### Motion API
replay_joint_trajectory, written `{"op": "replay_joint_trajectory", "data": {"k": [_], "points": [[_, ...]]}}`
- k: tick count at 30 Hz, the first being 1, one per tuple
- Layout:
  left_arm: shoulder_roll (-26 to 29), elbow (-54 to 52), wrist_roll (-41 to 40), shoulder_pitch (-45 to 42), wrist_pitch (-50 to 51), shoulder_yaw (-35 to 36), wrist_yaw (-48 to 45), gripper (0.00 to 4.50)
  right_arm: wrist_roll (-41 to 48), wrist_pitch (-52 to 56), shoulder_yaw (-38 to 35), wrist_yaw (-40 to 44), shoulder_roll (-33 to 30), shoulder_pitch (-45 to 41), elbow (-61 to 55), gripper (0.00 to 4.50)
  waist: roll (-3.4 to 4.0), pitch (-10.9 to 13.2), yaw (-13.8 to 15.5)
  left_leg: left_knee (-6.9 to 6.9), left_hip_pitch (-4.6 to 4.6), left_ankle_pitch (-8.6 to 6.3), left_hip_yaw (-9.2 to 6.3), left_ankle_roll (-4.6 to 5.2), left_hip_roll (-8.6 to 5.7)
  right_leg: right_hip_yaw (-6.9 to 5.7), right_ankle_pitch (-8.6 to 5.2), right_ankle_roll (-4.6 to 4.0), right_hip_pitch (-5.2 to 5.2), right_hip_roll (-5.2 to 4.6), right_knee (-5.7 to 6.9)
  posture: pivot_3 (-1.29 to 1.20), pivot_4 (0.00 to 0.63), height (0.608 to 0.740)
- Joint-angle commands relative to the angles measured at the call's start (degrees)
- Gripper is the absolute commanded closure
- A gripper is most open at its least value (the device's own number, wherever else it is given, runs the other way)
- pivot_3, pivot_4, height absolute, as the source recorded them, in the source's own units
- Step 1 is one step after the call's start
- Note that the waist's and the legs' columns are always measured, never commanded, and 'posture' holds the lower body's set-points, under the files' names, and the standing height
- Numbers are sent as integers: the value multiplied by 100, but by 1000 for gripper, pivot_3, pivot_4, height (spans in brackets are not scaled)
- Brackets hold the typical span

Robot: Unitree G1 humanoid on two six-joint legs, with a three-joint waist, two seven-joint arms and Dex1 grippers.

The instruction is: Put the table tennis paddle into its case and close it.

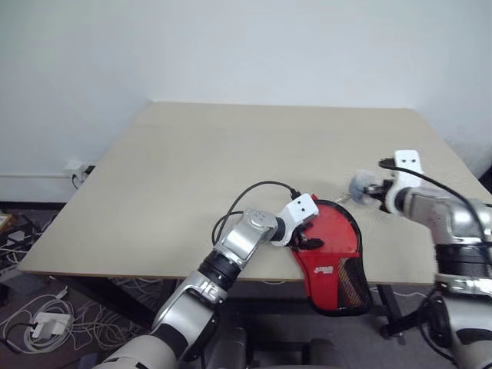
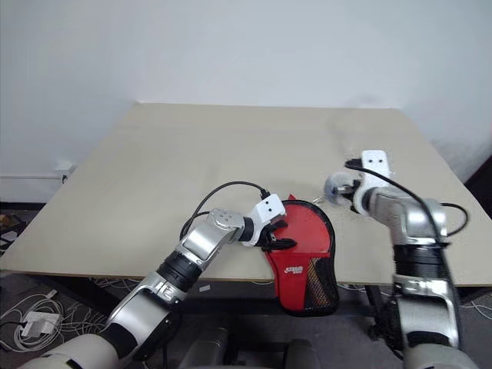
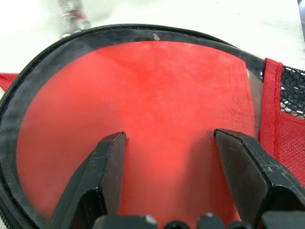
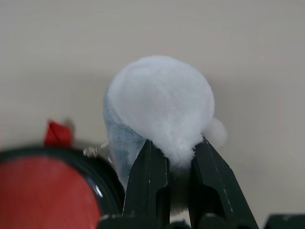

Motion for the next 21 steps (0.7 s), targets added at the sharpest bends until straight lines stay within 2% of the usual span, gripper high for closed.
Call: {"op": "replay_joint_trajectory", "data": {"k": [1, 4, 8, 11, 13, 16, 21], "points": [[79, 416, 95, 137, 255, -94, 32, 1381, 288, 319, -244, 807, -981, 363, -667, 4435, 1, -1, 8, 1, 0, 0, 0, 1, 0, 0, -1, 0, 1, -1, 0, 0, 0, 715], [40, 497, 91, 97, 215, -91, 25, 1381, 529, 338, -279, 1433, -1635, 824, -1012, 4435, 6, -3, 31, 4, 2, -4, 2, 6, -1, 0, -12, 18, 5, -3, -5, 0, 0, 715], [-2, 568, 102, 71, 173, -103, 13, 1381, 660, 238, -244, 1900, -2084, 1232, -1230, 4436, 9, -6, 52, 13, 4, -7, 2, 8, -1, 0, -19, 28, 11, -5, -7, 0, 0, 715], [-57, 646, 104, 44, 139, -98, 20, 1381, 745, -131, -219, 2610, -2584, 1985, -1614, 4436, 8, -5, 119, 16, 0, -10, 2, 12, -3, 0, -20, 30, 12, -9, -13, 0, 0, 715], [-84, 675, 105, 44, 121, -102, 11, 1381, 633, -931, -352, 3197, -2873, 2833, -2013, 4436, 4, -6, 125, 20, -1, -17, 2, 19, -7, -1, -25, 38, 14, -13, -15, 0, 0, 715], [-112, 713, 112, 48, 83, -113, 2, 1381, 541, -1847, -639, 3930, -3103, 3917, -2401, 4436, -5, -3, 126, 28, 4, -22, 2, 23, -8, 0, -29, 43, 24, -15, -16, 0, 0, 715], [-138, 731, 112, 62, 55, -126, 6, 1381, 552, -2294, -1006, 4393, -3156, 4848, -2790, 4437, 2, -14, 98, 36, 12, -26, -1, 26, -9, -1, -29, 44, 39, -18, -17, 0, 0, 715]]}}
